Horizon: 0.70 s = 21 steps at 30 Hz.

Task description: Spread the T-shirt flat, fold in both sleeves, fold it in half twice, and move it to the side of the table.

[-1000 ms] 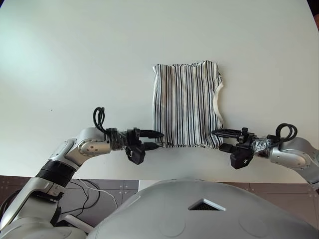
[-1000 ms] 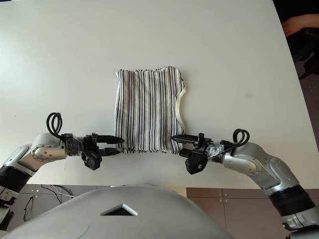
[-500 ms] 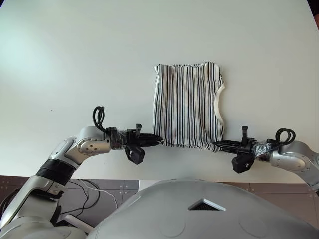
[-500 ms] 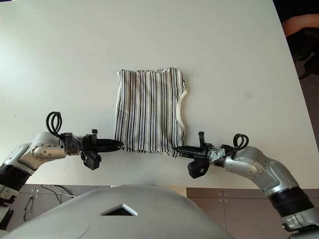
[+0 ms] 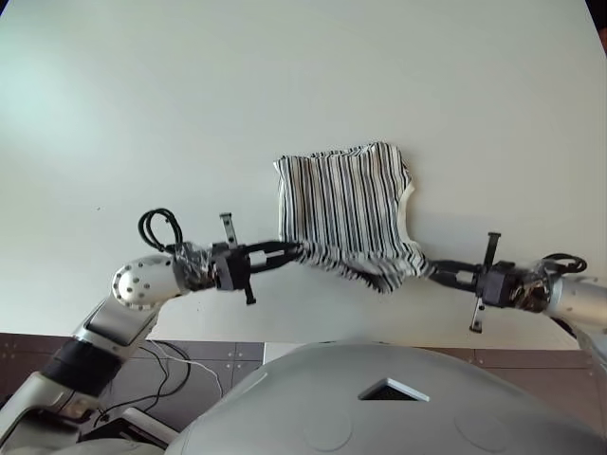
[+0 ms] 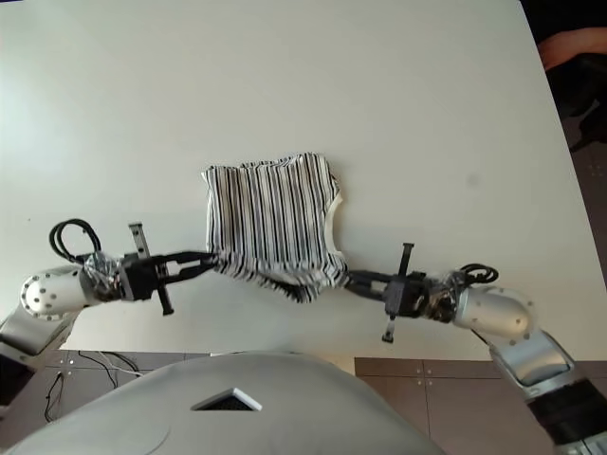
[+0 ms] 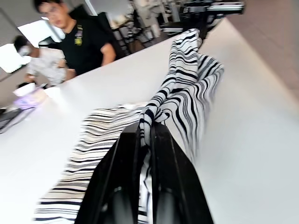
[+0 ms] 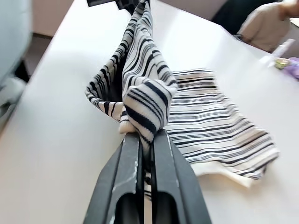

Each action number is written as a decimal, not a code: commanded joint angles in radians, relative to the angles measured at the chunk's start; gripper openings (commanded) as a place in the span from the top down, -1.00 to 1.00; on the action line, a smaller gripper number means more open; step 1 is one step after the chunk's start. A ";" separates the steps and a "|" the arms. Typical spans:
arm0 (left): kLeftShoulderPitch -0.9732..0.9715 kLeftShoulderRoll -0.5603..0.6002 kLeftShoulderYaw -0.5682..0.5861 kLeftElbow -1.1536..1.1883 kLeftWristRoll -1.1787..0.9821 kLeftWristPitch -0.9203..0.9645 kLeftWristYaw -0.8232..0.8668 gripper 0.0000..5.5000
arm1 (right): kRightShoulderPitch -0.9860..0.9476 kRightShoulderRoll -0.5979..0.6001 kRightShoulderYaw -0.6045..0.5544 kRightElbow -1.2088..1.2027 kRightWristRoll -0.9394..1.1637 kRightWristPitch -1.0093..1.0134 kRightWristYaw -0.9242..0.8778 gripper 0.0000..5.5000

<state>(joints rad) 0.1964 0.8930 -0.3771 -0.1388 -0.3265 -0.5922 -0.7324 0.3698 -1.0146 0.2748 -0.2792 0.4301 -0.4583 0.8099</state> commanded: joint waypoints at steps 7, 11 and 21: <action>-0.146 -0.205 0.093 0.256 0.308 0.152 0.166 0.96 | -0.372 0.304 -0.020 0.113 0.002 0.418 -0.157 0.96; -0.191 -0.248 0.121 0.331 0.370 0.178 0.211 0.96 | -0.505 0.439 -0.020 0.273 -0.101 0.503 -0.238 0.96; -0.326 -0.335 0.166 0.393 0.461 0.234 0.292 0.96 | -0.658 0.607 -0.031 0.627 -0.346 0.467 -0.359 0.96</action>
<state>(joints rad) -0.0900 0.5566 -0.2311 0.2014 0.0754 -0.3874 -0.4840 -0.2635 -0.4167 0.2595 0.2930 0.1220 0.0224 0.4837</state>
